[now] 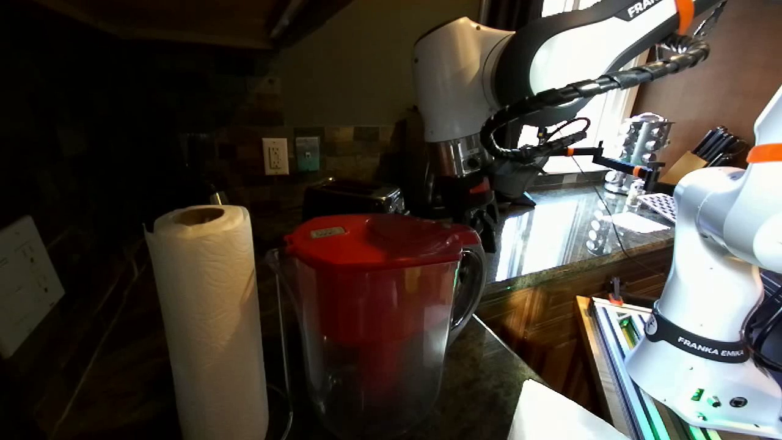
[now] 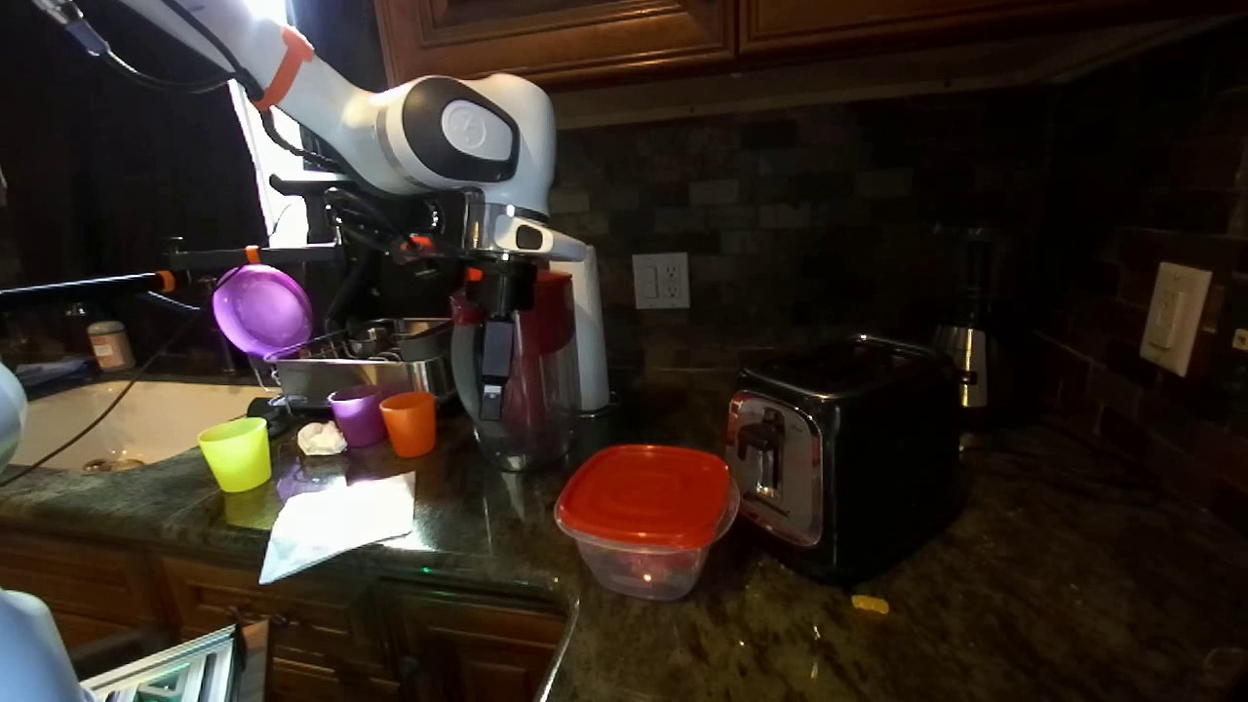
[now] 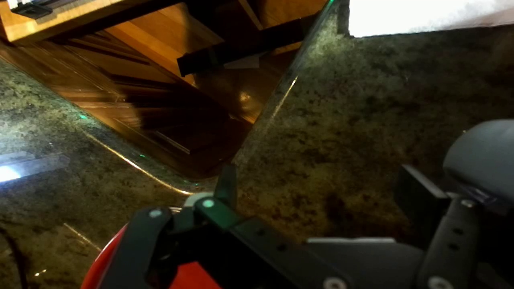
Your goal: Remove the lid from the top of the bowl, then remove the plastic from inside the bowl
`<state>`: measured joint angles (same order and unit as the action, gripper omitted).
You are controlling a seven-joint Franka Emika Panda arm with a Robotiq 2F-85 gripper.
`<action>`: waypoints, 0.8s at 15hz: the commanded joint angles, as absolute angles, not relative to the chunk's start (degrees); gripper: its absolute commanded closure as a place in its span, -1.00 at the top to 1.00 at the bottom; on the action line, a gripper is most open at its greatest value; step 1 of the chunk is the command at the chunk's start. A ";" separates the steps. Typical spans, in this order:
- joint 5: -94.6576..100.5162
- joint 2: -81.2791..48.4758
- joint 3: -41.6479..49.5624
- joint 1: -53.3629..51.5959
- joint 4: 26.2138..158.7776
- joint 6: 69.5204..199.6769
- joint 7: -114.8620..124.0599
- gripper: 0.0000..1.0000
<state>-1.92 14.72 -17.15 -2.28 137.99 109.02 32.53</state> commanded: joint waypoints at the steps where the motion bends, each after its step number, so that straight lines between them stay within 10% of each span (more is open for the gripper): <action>1: -1.53 14.59 -15.57 -3.92 137.89 108.89 32.86 1.00; 12: -1.53 14.59 -15.57 -3.92 137.89 108.89 32.86 1.00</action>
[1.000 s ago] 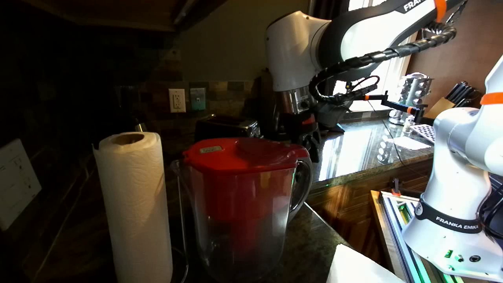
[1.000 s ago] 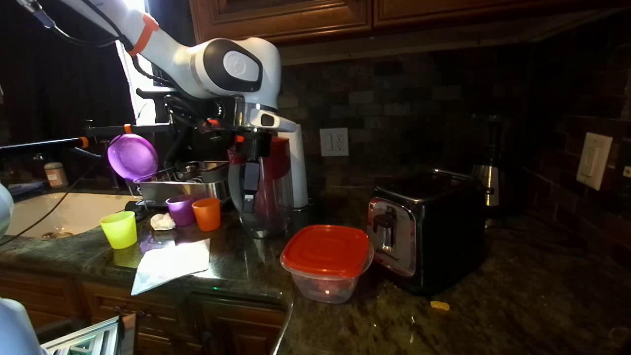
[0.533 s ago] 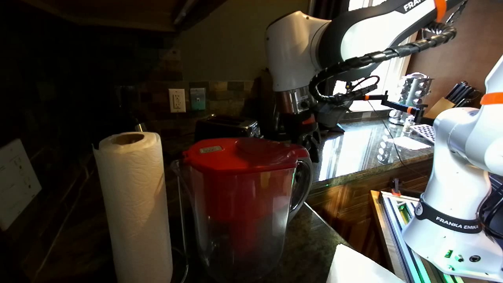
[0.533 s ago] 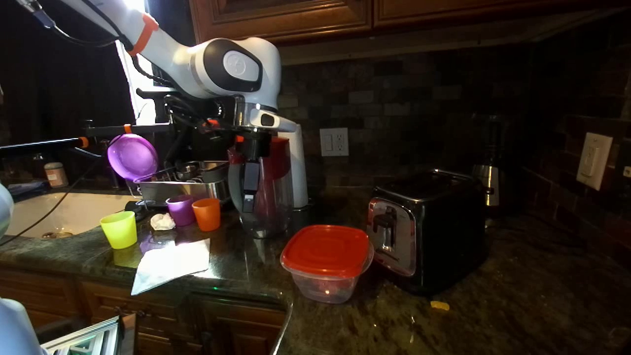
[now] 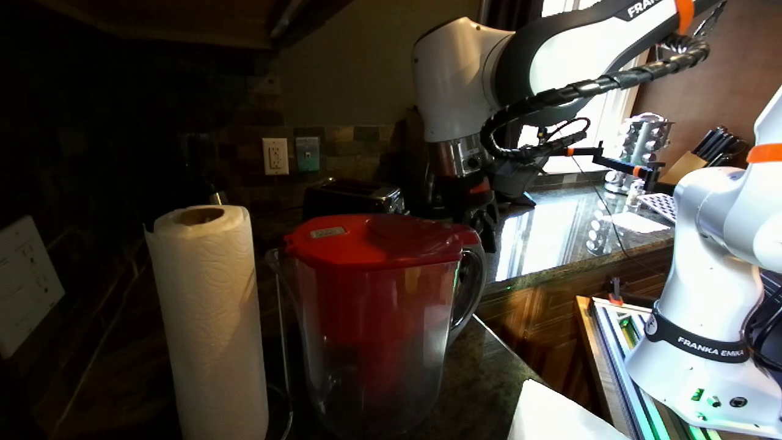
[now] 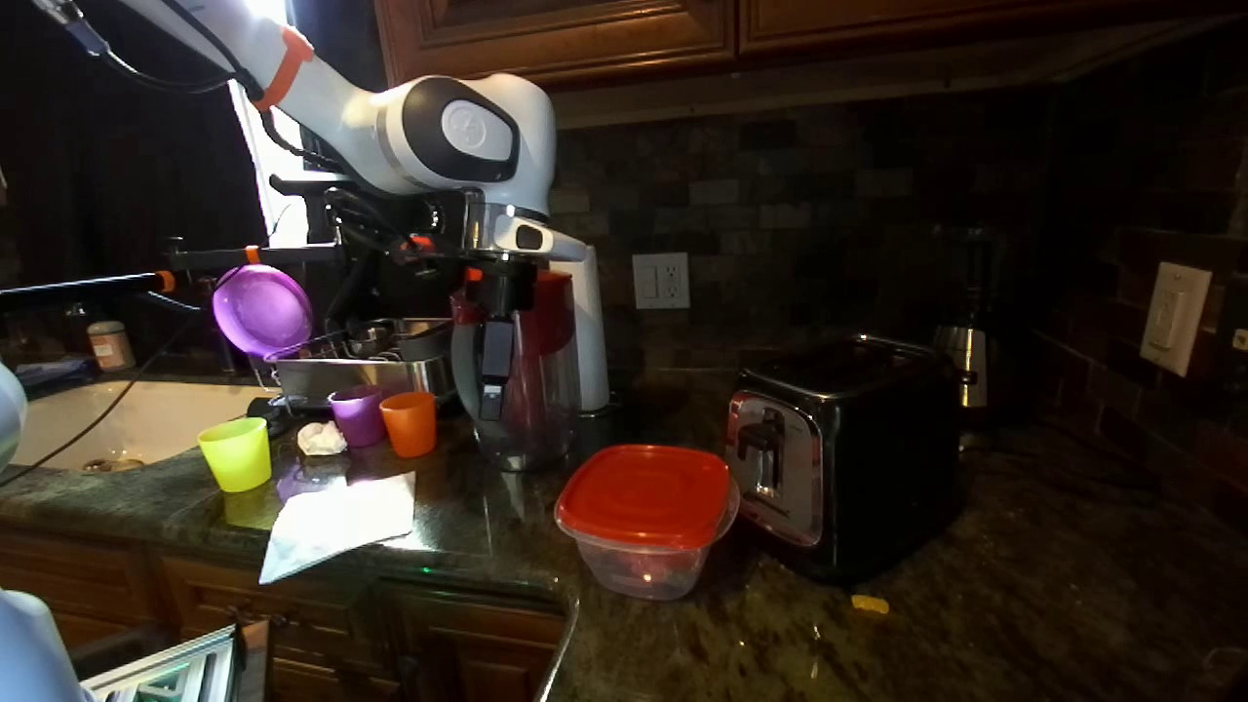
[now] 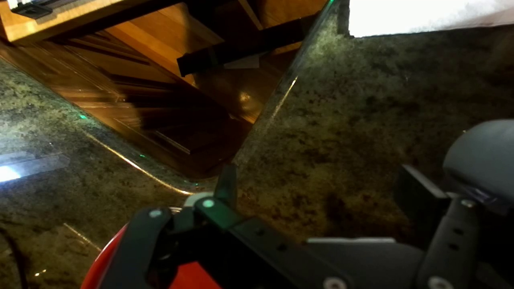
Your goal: Remove the lid from the top of the bowl, then remove the plastic from inside the bowl
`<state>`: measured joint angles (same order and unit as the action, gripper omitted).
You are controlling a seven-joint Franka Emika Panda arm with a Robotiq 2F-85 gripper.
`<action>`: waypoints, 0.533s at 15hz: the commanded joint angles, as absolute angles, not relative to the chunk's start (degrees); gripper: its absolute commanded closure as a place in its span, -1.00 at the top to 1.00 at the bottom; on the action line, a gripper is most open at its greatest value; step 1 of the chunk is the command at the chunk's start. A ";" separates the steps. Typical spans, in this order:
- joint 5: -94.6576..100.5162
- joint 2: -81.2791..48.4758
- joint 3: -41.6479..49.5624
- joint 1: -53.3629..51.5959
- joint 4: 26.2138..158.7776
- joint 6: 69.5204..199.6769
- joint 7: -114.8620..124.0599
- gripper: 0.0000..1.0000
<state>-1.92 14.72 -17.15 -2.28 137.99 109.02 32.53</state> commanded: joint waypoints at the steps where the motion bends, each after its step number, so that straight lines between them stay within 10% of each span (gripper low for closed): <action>1: -1.53 14.59 -15.57 -3.92 137.89 108.89 32.86 1.00; 8: -1.61 15.23 -13.98 -3.51 137.91 108.88 32.90 1.00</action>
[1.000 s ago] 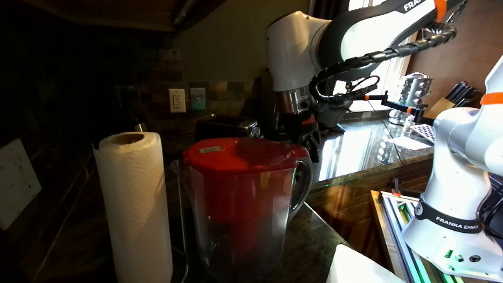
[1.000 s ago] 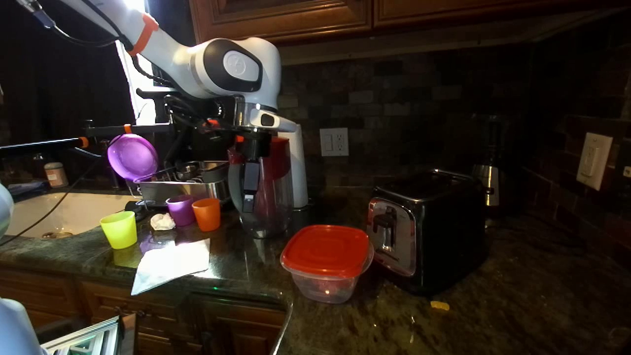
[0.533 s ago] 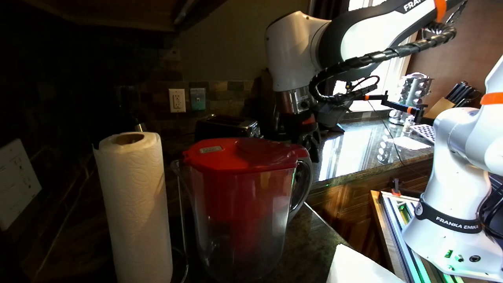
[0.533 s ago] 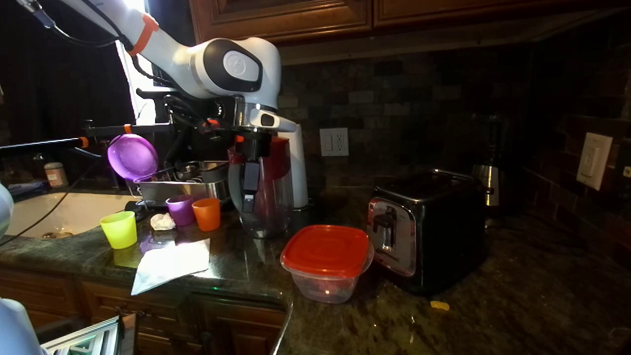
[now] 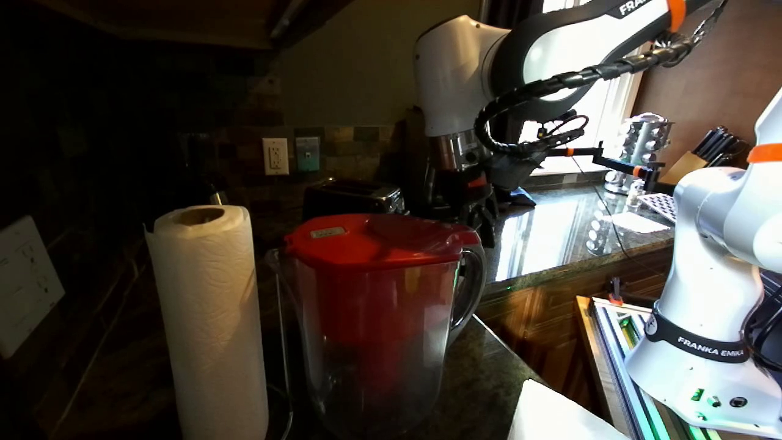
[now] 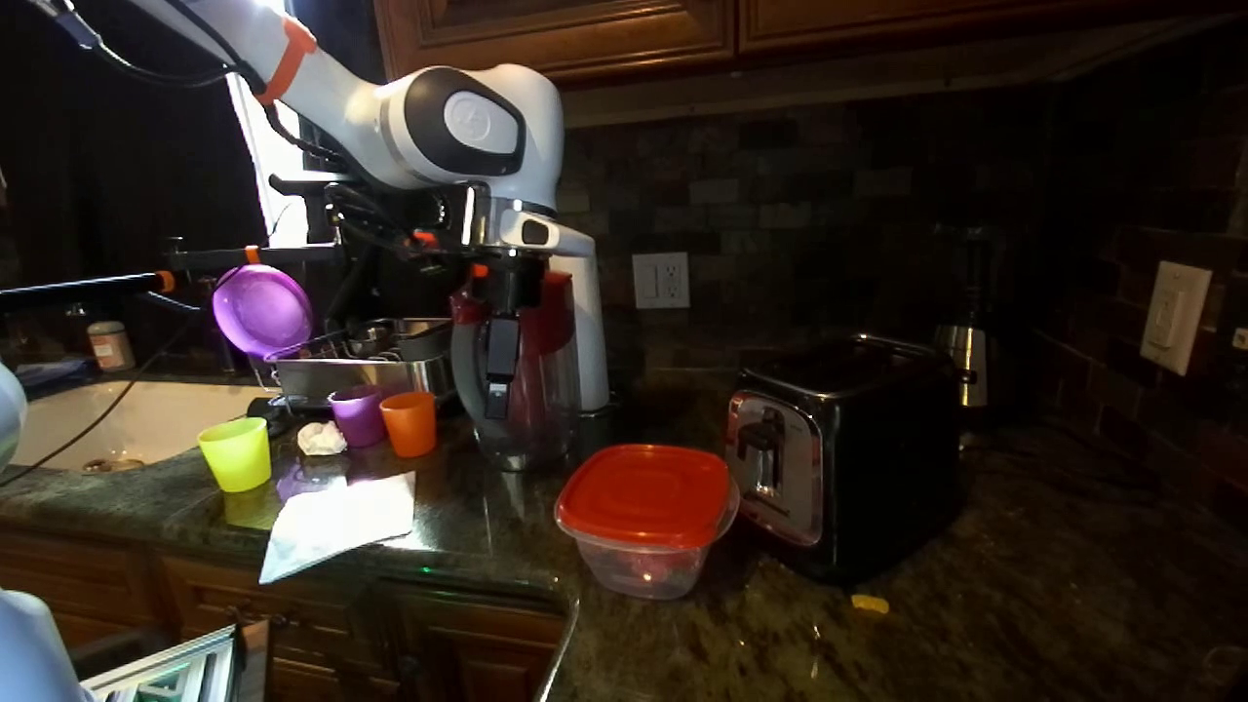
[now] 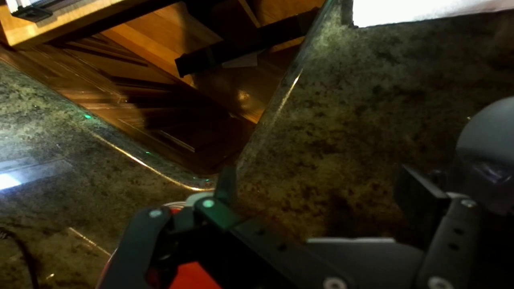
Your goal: Remove the lid from the top of the bowl, then remove the plastic from inside the bowl
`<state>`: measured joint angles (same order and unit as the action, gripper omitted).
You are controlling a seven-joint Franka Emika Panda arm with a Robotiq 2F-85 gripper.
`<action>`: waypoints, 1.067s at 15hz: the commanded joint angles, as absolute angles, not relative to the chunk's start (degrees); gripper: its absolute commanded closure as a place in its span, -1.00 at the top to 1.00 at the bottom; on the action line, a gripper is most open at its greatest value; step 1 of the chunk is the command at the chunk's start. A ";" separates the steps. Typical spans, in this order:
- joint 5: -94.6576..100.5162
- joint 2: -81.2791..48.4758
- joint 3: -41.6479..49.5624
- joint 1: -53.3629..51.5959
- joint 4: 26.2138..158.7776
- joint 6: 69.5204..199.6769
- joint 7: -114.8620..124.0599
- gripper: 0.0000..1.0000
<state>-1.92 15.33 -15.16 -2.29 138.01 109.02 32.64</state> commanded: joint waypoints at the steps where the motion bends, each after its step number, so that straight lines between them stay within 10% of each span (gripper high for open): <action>1: -1.63 15.30 -13.77 -3.46 137.91 108.88 32.89 1.00; 16: 0.00 21.88 -5.85 -3.19 140.13 109.65 7.62 1.00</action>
